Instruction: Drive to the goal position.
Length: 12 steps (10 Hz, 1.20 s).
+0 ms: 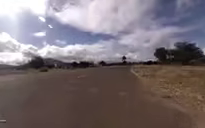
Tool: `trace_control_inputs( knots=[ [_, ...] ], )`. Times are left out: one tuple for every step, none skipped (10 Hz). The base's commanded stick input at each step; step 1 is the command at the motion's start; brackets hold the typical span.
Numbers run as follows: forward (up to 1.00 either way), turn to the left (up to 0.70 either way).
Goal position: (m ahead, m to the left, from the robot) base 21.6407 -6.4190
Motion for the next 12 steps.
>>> trace_control_inputs(
  knots=[
    [0.70,0.00],
    [0.70,0.00],
    [0.70,0.00],
    [0.70,0.00],
    [0.70,0.00],
    [0.70,0.00],
    [0.70,0.00],
    [0.70,0.00],
    [0.70,0.00],
    [0.70,0.00],
    [0.70,0.00],
    [0.70,0.00]
  ],
)
